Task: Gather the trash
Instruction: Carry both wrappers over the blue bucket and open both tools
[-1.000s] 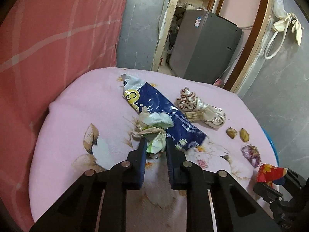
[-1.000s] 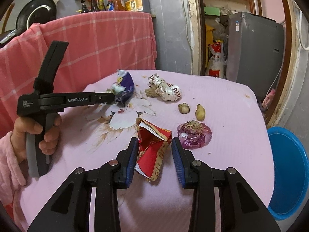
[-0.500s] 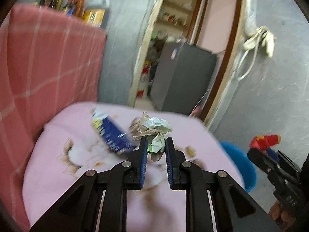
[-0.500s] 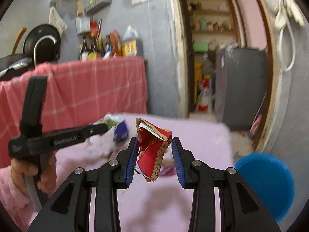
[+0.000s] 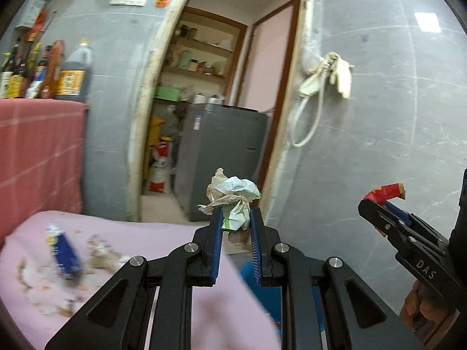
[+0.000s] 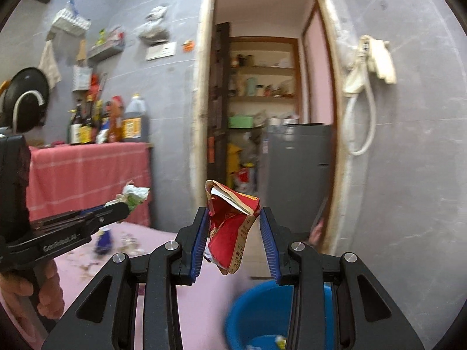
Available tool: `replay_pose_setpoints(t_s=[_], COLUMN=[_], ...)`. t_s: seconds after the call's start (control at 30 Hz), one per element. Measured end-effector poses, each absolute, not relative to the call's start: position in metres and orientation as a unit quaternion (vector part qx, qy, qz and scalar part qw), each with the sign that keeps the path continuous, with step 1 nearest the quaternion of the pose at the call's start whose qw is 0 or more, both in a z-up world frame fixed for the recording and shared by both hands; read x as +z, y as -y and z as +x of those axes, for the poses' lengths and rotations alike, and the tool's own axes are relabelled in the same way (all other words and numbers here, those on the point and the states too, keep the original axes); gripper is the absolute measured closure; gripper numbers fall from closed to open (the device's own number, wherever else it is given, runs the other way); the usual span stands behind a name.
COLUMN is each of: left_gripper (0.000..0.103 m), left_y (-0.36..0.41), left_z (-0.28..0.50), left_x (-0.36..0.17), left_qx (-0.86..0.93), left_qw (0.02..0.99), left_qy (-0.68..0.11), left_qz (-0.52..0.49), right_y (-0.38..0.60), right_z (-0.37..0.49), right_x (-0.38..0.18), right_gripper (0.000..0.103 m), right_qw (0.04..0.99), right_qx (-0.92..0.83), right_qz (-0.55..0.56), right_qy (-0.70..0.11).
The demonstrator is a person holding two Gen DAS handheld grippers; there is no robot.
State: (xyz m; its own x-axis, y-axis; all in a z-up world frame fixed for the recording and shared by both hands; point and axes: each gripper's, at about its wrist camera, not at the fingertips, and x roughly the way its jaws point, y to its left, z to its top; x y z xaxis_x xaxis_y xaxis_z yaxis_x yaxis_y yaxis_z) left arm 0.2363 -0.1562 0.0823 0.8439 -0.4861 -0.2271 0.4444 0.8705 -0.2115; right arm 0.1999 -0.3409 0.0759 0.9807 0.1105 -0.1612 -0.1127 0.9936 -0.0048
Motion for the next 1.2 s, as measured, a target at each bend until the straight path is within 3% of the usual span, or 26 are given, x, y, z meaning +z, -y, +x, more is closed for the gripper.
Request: replay_pose_setpoints(t_s=[0.17,0.4,0.8,0.9,1.07,1.2], left_gripper=[0.088,0.088,0.087,0.082,0.070,0.069], left_y=[0.205,0.264,0.295,0.294,0.291,0.287], left_z=[0.252,0.289,0.324,0.331,0.333,0.335], left_x=[0.073,0.041,-0.014,-0.023,-0.026,-0.023], left_qx=[-0.275,-0.307,-0.314,-0.312,-0.308,-0.304], left_qw=[0.947,0.920,0.882,0.876,0.873,0.874], left_qy=[-0.155,-0.239,-0.349,-0.366,-0.376,-0.377], left_qz=[-0.064,-0.051,-0.029,-0.032,-0.040,-0.051], right_y=[0.385,0.423,0.455,0.459,0.462,0.465], right_z=[0.204,0.224,0.257,0.261,0.262,0.260], right_x=[0.065,0.028,-0.022,-0.027,-0.030,-0.028], right_gripper=[0.069,0.069,0.068,0.060,0.057,0.054], right_qw=[0.995,0.989,0.969,0.965,0.963,0.963], right_qx=[0.020,-0.002,-0.013,-0.011,-0.012,-0.015], right_qz=[0.006,0.035,0.077,0.087,0.095,0.099], right_qy=[-0.093,-0.146,-0.236,-0.247,-0.252,-0.249])
